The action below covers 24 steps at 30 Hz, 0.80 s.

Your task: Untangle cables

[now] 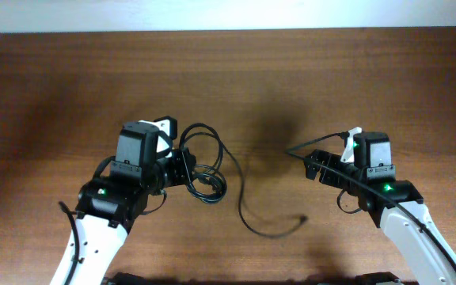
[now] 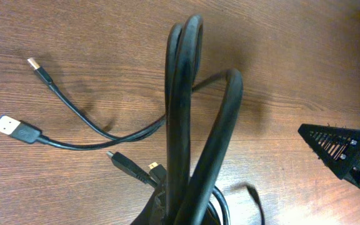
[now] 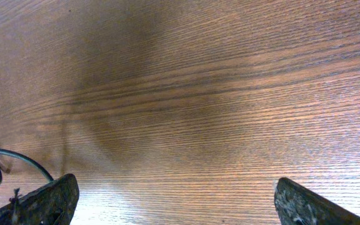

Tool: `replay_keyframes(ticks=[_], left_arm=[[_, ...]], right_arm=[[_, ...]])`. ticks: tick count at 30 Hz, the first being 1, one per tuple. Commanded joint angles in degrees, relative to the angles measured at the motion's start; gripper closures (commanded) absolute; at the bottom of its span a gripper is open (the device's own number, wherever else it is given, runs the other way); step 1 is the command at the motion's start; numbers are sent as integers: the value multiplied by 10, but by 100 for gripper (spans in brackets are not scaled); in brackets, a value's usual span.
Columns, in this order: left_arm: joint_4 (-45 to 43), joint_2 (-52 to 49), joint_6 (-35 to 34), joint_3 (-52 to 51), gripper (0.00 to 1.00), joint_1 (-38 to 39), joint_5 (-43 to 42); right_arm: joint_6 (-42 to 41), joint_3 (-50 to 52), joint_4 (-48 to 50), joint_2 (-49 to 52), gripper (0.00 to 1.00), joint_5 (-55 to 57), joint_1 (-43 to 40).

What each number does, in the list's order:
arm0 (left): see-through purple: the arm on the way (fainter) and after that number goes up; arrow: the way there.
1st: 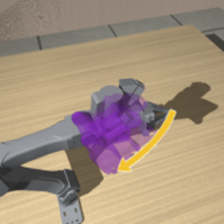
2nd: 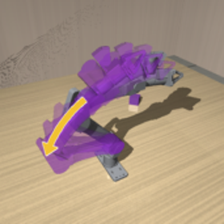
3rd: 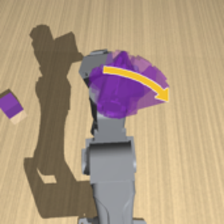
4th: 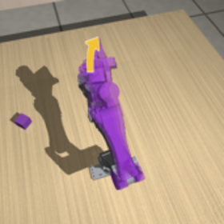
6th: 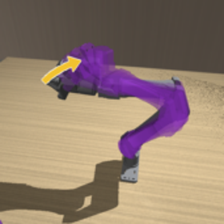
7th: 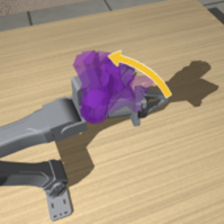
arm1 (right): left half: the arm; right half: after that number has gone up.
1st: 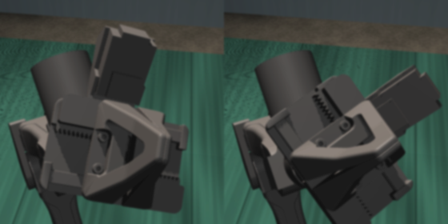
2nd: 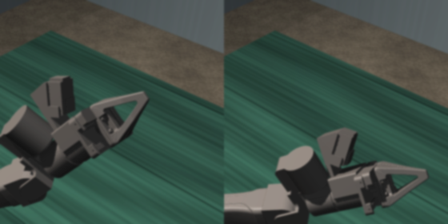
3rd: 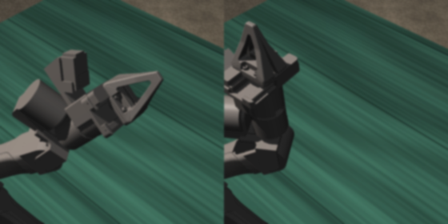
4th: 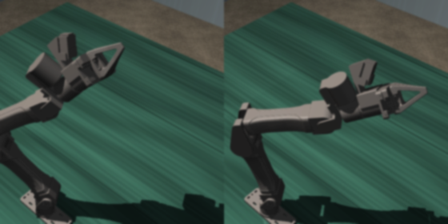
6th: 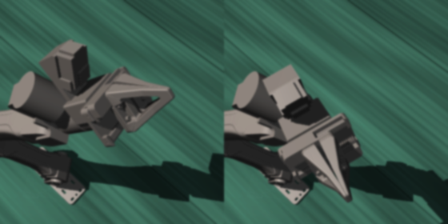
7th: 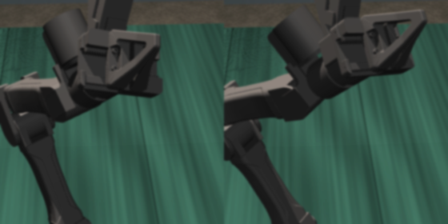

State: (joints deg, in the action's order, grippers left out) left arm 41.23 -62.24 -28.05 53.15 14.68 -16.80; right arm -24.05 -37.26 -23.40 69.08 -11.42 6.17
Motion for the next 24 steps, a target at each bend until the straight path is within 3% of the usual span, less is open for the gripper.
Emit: replay_keyframes(ticks=[1, 5, 11, 15, 21, 24], left_arm=[[-2, 16, 7, 8, 100, -3, 5], [-2, 16, 2, 8, 100, -3, 5], [-15, 12, -33, 8, 100, -3, 5], [-19, 9, -108, 8, 100, -3, 5], [-34, 9, -138, 8, 100, -3, 3], [-51, 9, -137, 8, 100, -2, -5]], right_arm=[[-5, -8, 7, 3, 1, -9, -3], [3, -8, 18, 3, 1, -61, -3], [103, -8, 71, 3, 1, -251, -3], [101, -8, 86, 3, 1, -333, -2], [98, -8, 116, 3, 1, -449, -2], [16, -8, 135, 3, 1, -454, -2]])
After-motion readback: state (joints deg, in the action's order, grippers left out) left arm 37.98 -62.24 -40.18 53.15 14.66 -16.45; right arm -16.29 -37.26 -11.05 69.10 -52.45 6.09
